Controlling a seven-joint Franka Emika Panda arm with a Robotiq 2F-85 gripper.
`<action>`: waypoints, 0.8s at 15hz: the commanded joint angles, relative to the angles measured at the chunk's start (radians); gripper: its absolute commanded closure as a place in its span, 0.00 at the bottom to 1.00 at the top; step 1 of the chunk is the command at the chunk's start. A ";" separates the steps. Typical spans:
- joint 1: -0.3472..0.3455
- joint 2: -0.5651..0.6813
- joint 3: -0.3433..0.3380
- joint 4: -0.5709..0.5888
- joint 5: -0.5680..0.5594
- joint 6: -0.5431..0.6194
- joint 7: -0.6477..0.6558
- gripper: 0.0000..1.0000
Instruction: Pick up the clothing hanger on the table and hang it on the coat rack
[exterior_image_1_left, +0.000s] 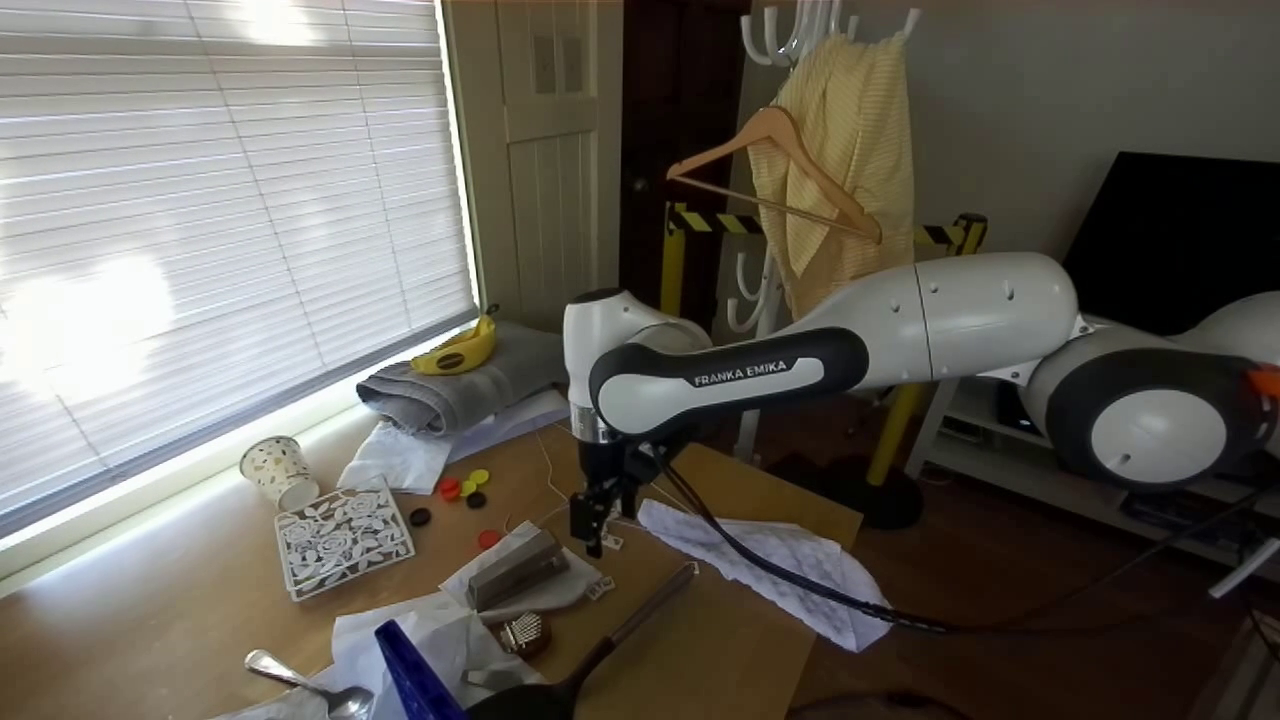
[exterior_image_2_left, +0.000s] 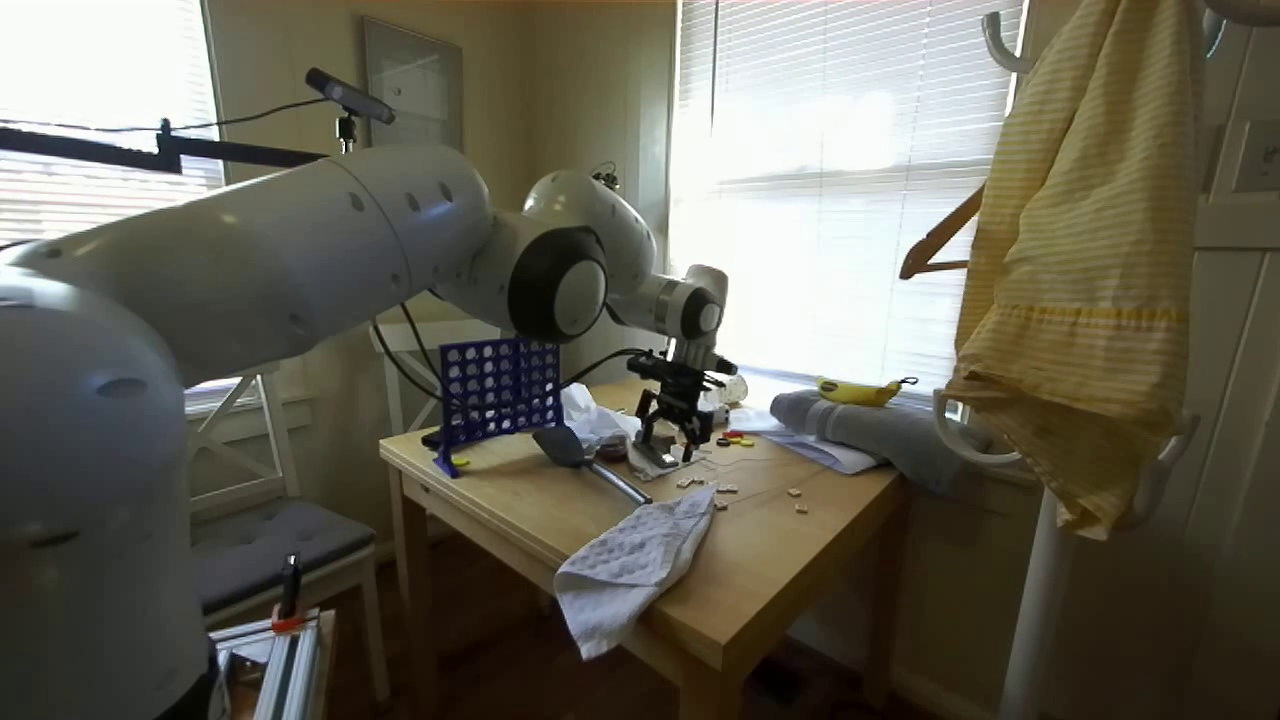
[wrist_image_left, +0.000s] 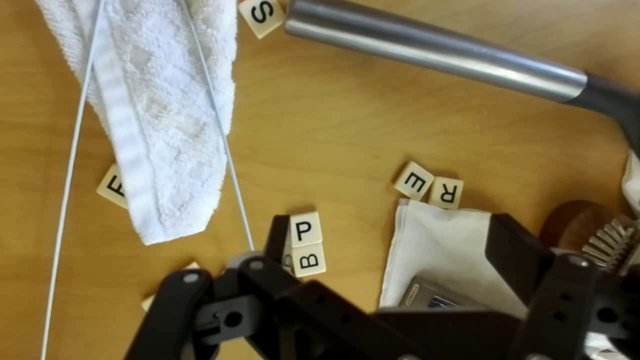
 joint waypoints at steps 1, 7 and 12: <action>-0.004 -0.005 -0.025 -0.020 -0.038 0.027 -0.044 0.00; -0.018 0.028 -0.045 -0.017 -0.050 0.060 -0.161 0.00; -0.026 0.044 -0.051 -0.021 -0.042 0.113 -0.219 0.26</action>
